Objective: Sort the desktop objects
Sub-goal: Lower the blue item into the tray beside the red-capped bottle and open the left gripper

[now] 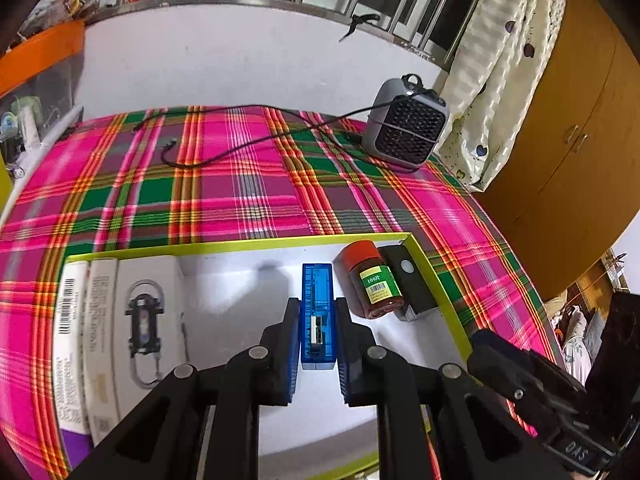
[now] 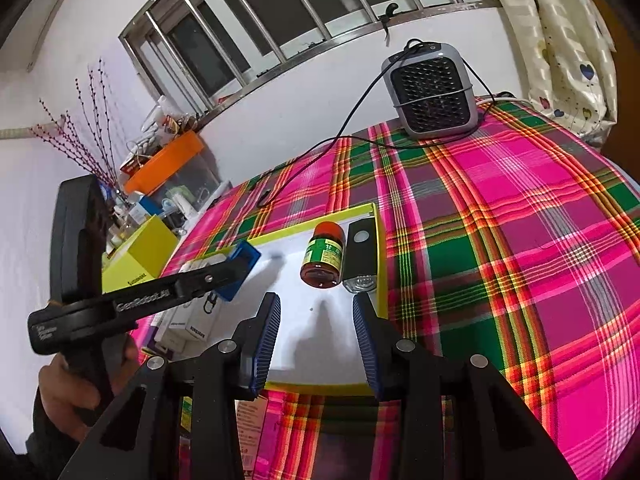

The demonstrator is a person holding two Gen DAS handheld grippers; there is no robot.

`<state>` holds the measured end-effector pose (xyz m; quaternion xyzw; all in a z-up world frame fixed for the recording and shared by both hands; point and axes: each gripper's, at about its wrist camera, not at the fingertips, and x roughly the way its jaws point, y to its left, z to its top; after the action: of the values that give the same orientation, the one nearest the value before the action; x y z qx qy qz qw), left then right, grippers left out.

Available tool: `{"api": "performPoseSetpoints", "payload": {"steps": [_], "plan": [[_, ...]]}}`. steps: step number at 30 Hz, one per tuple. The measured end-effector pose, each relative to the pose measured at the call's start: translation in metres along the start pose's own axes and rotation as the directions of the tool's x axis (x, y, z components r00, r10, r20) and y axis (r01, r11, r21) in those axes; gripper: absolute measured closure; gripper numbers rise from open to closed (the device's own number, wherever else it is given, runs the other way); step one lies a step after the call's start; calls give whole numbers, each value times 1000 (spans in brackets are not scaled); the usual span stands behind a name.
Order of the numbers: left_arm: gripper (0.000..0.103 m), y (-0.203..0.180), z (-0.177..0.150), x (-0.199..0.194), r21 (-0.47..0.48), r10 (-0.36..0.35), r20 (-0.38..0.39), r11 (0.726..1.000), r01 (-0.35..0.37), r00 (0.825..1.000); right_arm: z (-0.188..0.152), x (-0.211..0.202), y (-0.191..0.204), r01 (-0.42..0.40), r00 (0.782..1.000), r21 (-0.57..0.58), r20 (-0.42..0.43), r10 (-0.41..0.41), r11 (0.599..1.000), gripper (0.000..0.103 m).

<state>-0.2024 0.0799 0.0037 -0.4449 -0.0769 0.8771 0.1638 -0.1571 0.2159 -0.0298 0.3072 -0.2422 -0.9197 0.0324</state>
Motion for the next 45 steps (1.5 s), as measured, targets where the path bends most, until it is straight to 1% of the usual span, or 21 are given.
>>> {"api": "performPoseSetpoints", "payload": {"steps": [8, 13, 16, 22, 26, 30, 34, 37, 39, 42, 45], "plan": [[87, 3, 13, 21, -54, -30, -55, 998, 27, 998, 1, 0, -5, 4, 1000, 24, -1, -4, 1000, 63], [87, -3, 19, 34, -65, -14, -81, 998, 9, 997, 2, 0, -7, 6, 1000, 29, 3, -6, 1000, 63], [87, -6, 21, 41, -81, -21, -100, 997, 12, 995, 2, 0, -7, 5, 1000, 28, 3, -5, 1000, 63], [87, -7, 26, 53, -108, 4, -116, 994, -16, 993, 3, -2, -9, 2, 1000, 34, 7, -2, 999, 63], [86, -3, 29, 60, -156, -21, -124, 988, 2, 992, 3, -2, -9, -2, 1000, 31, 7, 2, 1000, 63], [81, -1, 29, 59, -191, -52, -122, 981, 28, 991, 3, -2, -7, -3, 1000, 31, 8, 3, 1000, 63], [79, 3, 28, 55, -239, -89, -116, 969, 60, 989, 3, -3, -7, -4, 1000, 35, 11, 4, 999, 63], [79, 7, 27, 57, -264, -103, -123, 962, 68, 987, 3, -3, -7, -6, 1000, 34, 12, 5, 999, 63], [79, 7, 28, 60, -277, -125, -127, 957, 86, 984, 3, -2, -7, -5, 1000, 35, 12, 4, 999, 63], [79, 8, 30, 61, -296, -144, -117, 950, 104, 983, 3, -2, -7, -4, 1000, 39, 11, 4, 999, 63], [79, 10, 30, 61, -323, -195, -106, 934, 152, 975, 2, -2, -8, -4, 1000, 43, 10, 4, 999, 63]]}}
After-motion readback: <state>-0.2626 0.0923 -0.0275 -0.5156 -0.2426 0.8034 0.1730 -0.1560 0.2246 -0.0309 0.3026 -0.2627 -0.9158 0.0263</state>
